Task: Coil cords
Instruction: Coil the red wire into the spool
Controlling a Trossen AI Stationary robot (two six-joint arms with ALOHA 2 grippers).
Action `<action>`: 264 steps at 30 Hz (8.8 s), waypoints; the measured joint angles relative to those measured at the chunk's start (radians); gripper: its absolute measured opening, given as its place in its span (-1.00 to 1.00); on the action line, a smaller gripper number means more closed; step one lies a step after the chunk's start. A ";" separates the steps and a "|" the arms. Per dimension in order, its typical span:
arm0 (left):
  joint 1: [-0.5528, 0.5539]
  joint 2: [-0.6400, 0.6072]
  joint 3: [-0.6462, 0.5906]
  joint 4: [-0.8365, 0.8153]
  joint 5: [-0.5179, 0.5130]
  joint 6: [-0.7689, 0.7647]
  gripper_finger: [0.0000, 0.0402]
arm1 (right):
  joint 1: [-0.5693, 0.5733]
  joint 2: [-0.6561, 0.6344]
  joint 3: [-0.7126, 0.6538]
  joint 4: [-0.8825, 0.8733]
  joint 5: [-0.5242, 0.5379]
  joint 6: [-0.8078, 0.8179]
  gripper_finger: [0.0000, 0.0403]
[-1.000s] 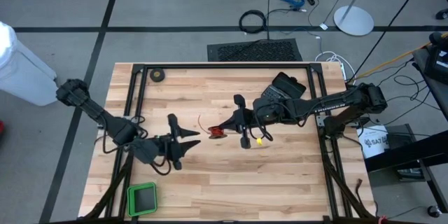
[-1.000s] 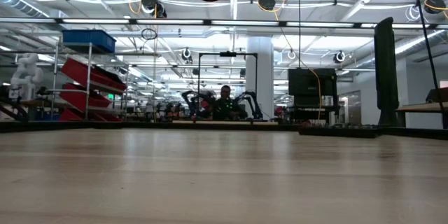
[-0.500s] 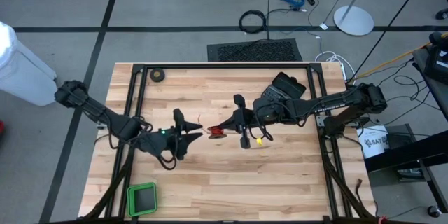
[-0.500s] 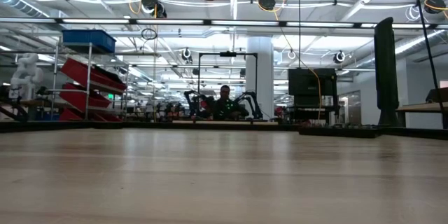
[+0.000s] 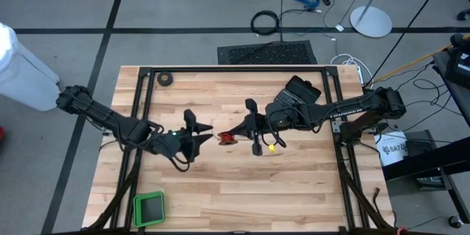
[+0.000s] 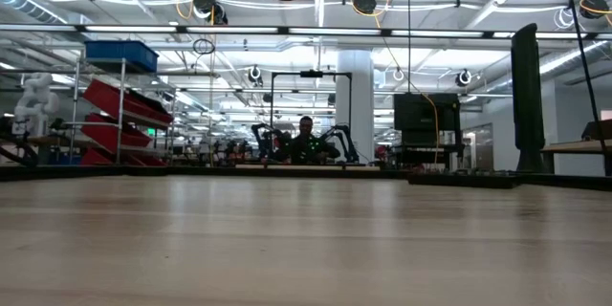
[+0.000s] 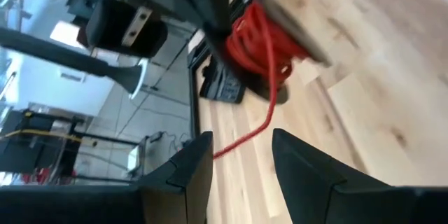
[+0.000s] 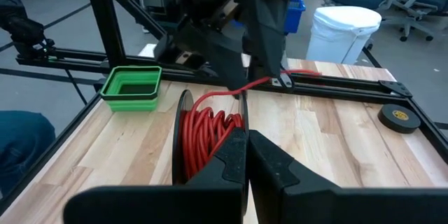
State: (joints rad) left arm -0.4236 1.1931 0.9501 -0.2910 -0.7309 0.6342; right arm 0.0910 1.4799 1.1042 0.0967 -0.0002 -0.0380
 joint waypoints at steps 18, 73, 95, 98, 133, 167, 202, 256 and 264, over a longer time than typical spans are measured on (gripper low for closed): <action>0.000 0.000 0.000 0.020 0.049 -0.106 -0.55 | 0.000 0.000 0.000 0.006 -0.001 0.000 -1.00; 0.009 0.000 -0.001 0.096 0.173 -0.913 -0.91 | -0.004 0.000 0.000 0.169 0.073 0.079 -1.00; 0.011 0.000 -0.001 0.174 0.077 -0.882 -0.59 | -0.005 0.000 0.000 0.191 0.080 0.053 -1.00; 0.012 0.000 -0.001 0.200 0.064 -0.881 -0.59 | -0.005 0.000 0.000 0.192 0.080 0.053 -1.00; 0.003 0.000 -0.001 0.149 0.042 -0.556 -1.00 | 0.003 -0.129 0.000 -0.077 0.126 -0.028 -0.55; -0.002 0.146 0.000 0.175 -0.072 0.081 -1.00 | 0.219 0.020 -0.001 -0.061 0.561 -0.390 -0.49; -0.052 0.109 0.023 0.243 -0.083 -0.126 -0.63 | 0.219 -0.025 -0.001 -0.067 0.593 -0.352 -1.00; -0.134 0.207 -0.073 0.382 -0.403 -0.924 -0.48 | 0.214 -0.138 0.000 -0.063 0.601 -0.168 -1.00; -0.102 0.319 -0.073 0.521 -0.285 -0.909 -0.47 | 0.214 -0.138 0.000 -0.063 0.601 -0.184 -1.00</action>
State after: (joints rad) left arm -0.5259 1.5124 0.8768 0.2303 -1.0163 -0.2743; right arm 0.3050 1.3422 1.1042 0.0339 0.6010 -0.2222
